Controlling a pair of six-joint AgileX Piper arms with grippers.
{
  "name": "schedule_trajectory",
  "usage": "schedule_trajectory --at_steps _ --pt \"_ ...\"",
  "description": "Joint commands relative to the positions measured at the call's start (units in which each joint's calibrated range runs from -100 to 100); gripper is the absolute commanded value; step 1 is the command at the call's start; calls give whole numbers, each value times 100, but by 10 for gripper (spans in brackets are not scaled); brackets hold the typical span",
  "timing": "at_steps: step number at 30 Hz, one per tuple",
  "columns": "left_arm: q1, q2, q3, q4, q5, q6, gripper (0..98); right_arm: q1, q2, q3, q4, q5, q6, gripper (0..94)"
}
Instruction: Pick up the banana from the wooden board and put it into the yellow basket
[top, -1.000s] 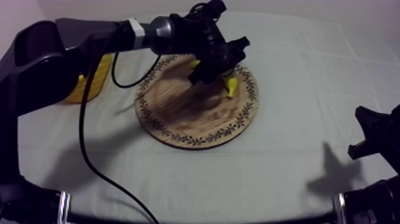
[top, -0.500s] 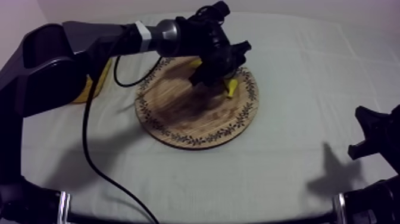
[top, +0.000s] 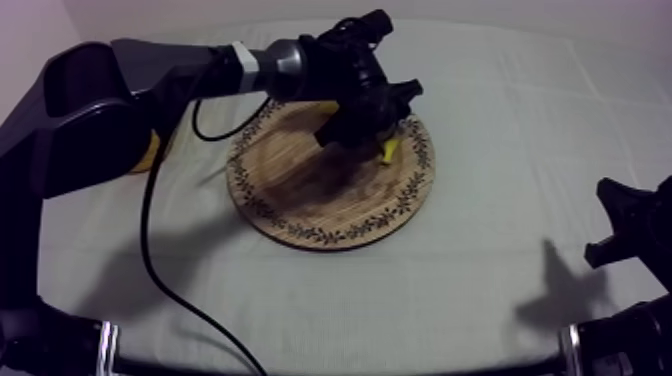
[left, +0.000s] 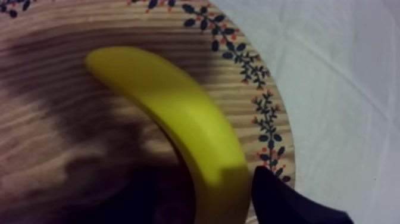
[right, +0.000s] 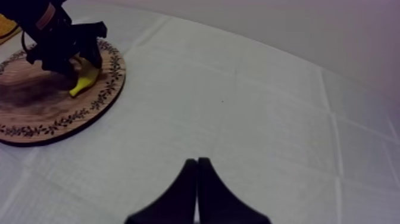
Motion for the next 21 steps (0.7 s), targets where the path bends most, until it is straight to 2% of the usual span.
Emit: schedule_trajectory --at_steps 1,16,21 --pt "2 17 -9 -3 12 3 567 0 0 -5 -1 2 0 3" --pt "10 -39 117 -104 -3 87 225 0 0 -5 -1 2 0 3" --pt "-21 -222 287 -177 -3 174 187 0 0 -5 -1 2 0 3"
